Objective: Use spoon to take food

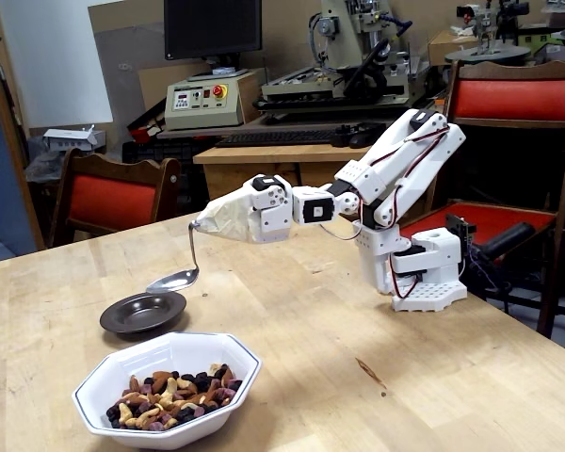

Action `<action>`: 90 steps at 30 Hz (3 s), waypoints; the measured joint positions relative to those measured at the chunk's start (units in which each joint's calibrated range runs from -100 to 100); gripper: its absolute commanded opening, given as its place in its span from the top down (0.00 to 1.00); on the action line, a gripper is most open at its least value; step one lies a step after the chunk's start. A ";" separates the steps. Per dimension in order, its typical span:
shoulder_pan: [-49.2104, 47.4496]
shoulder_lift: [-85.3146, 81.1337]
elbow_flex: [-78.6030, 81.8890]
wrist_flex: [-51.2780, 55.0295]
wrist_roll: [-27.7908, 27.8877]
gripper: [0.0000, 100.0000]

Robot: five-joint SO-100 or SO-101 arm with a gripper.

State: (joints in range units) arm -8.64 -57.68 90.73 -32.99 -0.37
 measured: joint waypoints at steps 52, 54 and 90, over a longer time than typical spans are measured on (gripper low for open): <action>0.00 0.00 0.00 0.00 0.00 0.96; 0.00 0.00 0.00 0.00 0.00 0.96; 0.00 0.00 0.00 0.00 -4.25 0.96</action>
State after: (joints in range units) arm -8.64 -57.68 90.73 -32.99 -4.62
